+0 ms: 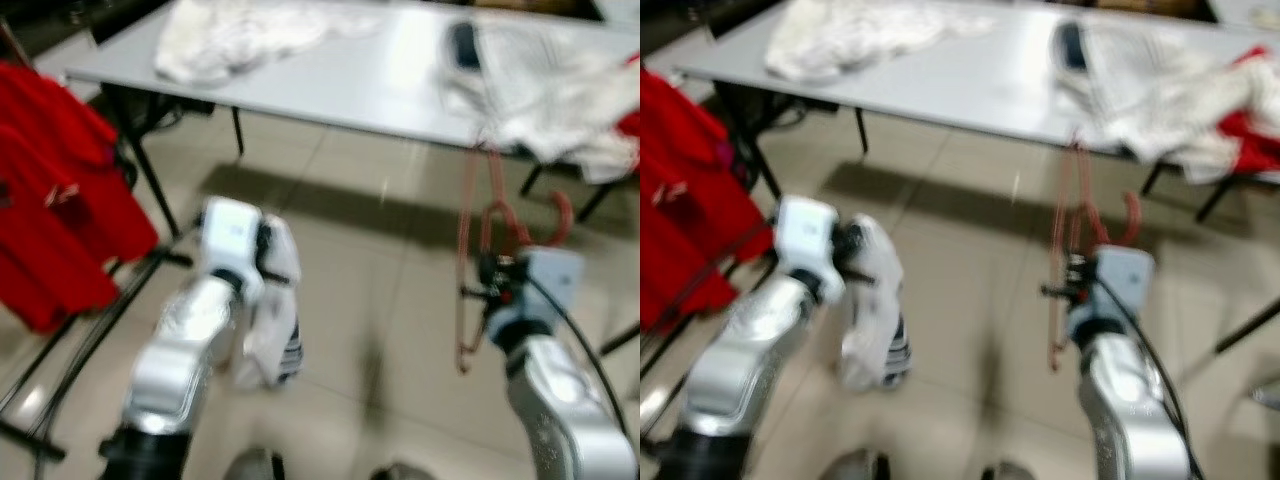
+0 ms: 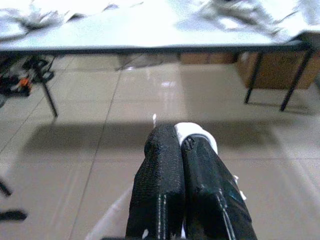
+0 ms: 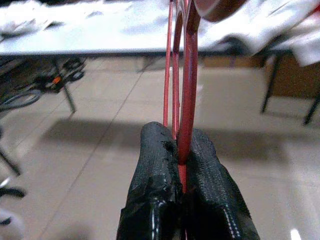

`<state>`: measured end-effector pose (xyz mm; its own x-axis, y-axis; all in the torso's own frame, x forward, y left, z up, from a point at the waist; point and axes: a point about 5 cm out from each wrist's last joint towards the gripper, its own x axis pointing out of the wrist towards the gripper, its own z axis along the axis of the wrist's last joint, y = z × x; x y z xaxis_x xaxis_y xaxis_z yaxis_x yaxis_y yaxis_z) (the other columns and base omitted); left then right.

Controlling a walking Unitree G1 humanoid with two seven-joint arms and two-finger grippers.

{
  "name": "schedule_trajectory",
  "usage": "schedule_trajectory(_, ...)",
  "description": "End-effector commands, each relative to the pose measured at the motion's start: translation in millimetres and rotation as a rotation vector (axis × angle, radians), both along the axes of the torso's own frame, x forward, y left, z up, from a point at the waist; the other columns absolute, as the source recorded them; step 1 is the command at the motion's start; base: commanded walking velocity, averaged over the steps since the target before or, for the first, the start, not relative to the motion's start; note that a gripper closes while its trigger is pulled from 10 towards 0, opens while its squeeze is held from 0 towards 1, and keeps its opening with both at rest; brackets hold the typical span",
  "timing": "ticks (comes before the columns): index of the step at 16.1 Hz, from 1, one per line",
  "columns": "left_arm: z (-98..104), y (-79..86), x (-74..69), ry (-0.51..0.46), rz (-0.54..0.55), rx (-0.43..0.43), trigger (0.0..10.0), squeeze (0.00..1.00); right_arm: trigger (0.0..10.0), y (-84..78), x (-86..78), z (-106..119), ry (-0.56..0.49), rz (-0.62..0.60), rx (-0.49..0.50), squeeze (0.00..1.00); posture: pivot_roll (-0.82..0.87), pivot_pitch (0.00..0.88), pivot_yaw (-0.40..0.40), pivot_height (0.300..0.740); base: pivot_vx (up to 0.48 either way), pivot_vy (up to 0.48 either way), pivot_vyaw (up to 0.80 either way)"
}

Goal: Hang hanger

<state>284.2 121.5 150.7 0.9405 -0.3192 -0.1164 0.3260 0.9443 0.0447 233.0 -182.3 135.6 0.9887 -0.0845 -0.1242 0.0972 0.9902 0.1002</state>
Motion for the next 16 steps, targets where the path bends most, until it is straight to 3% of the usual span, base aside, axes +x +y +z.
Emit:
schedule_trajectory(1, 5.3, 7.2, 0.5, -0.024, 0.017, 0.010, 10.0, 0.00, 10.0, 4.0, -0.8, 0.1, -0.001, 0.009, 0.006, 0.00, 0.01, 0.095, 0.040, 0.740, 0.000, -0.360, 0.00)
schedule_trajectory(5, 5.1, 6.0, 0.5, -0.023, 0.009, 0.012, 10.0, 0.00, 10.0, 3.4, -1.4, -1.0, 0.003, 0.006, 0.013, 0.00, 0.00, 0.094, 0.042, 0.740, 0.000, -0.353, 0.00)
schedule_trajectory(9, 6.7, 4.0, 1.4, -0.019, 0.008, -0.016, 10.0, 0.00, 10.0, 3.9, -0.8, -1.3, 0.003, 0.010, 0.017, 0.00, 0.01, 0.087, 0.045, 0.740, 0.000, 0.000, 0.00)
schedule_trajectory(16, 8.4, 7.0, 1.8, -0.058, 0.020, 0.028, 10.0, 0.00, 10.0, 6.7, -0.8, -1.7, 0.012, 0.030, 0.035, 0.00, 0.01, 0.093, 0.041, 0.740, 0.000, 0.000, 0.00)
